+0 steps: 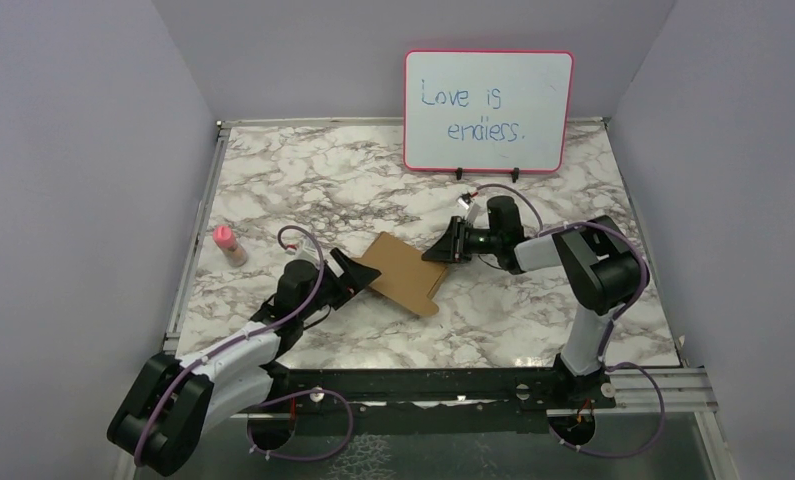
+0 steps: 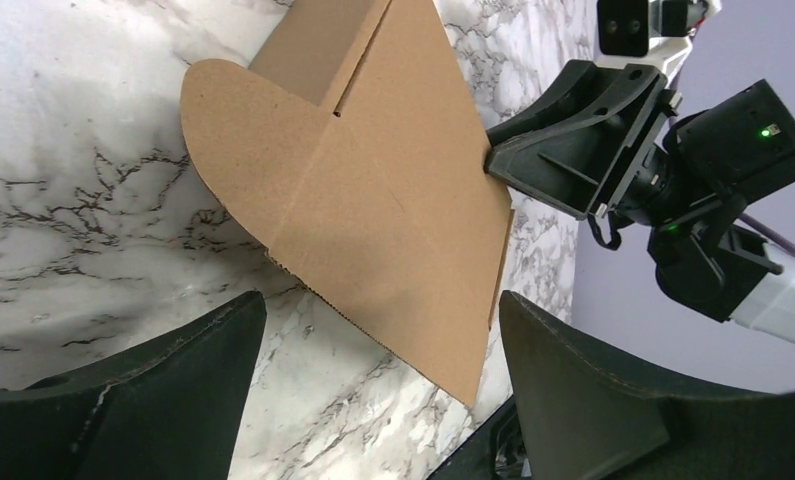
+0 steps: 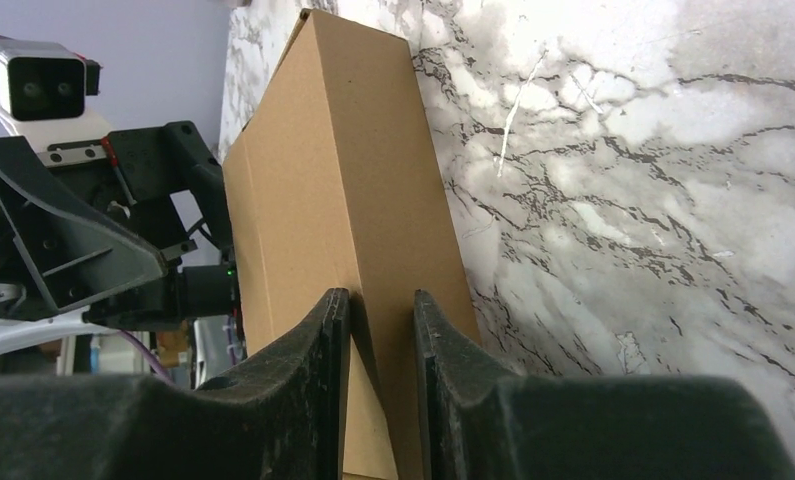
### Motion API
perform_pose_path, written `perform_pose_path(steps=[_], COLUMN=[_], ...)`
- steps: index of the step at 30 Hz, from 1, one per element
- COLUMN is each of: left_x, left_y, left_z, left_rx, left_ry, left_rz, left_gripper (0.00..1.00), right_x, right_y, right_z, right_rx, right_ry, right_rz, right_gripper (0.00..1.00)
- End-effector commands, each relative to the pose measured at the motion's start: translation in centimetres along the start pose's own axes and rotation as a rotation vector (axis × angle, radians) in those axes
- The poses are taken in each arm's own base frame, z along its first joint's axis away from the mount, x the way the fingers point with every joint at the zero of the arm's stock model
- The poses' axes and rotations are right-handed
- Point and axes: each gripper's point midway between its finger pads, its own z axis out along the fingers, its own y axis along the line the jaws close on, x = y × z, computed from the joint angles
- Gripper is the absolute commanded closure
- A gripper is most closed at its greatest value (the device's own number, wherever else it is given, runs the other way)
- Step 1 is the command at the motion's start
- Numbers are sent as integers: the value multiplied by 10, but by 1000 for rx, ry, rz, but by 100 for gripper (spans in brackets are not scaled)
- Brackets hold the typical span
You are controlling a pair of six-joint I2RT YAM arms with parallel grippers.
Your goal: Fold the paper box
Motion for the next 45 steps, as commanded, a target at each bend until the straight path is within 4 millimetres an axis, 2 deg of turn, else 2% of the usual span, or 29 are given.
perform_pose_path(steps=[1,10,18,21,25,28,35,45], left_x=[-17,-15,-32,-37,-35,-34,-34,-38], left_y=[-22,-34,-49,-42,-34,-32,-43,-46], left_z=[7,17,2,-7,-11,-4,20,65], left_rx=[48,78,147,149,139,116,99,55], left_ry=[-71,-56,-156,-210,-227,-207,-137,-74], left_rz=[-25,-40,-5,-10,-15,-5,82,172], left_gripper=[12,11,12,18,31,35,41,60], right_x=[32,31,32,32,31,29,14,-35], right_y=[-26,-35,-42,-43,-43,-43,-42,-27], right_z=[-4,-11,-12,-12,-12,-12,-18,-40], right_rx=[37,13,14,14,15,24,86,242], right_ry=[68,48,46,46,44,38,-1,-116], right_rz=[133,209,227,229,216,202,126,-47], right_gripper=[75,76,76,76,76,76,75,72])
